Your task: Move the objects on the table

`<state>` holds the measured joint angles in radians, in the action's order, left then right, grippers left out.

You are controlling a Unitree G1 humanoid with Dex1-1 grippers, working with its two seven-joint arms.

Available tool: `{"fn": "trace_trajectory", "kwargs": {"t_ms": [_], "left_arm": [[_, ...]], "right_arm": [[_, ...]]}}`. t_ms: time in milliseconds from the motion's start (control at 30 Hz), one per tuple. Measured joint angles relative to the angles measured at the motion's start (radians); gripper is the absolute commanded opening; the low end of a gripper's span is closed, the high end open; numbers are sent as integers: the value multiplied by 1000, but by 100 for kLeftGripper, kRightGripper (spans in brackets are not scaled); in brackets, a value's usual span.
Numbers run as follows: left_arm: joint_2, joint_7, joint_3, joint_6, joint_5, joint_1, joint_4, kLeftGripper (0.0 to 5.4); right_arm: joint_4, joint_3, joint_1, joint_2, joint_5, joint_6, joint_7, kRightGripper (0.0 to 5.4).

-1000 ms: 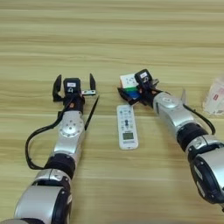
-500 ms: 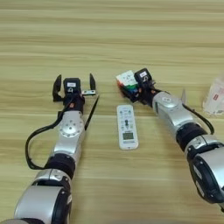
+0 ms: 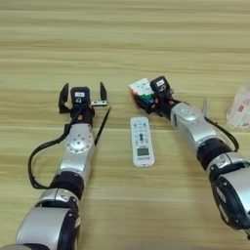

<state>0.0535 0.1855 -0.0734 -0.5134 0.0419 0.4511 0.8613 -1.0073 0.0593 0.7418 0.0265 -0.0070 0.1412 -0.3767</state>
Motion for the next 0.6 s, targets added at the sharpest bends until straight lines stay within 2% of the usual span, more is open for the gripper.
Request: {"fn": "trace_trajectory", "kwargs": {"t_ms": [133,400,600], "left_arm": [[0,0,0,0,0,0,0,540],[0,0,0,1,0,0,0,540],[0,0,0,1,0,0,1,540]], "right_arm": [[96,-1,-48,-3,7,-17,-10,337],[450,2,-155,-24,44,-139,-32,336],[571,7,-201,-34,53,-218,-37,336]]}}
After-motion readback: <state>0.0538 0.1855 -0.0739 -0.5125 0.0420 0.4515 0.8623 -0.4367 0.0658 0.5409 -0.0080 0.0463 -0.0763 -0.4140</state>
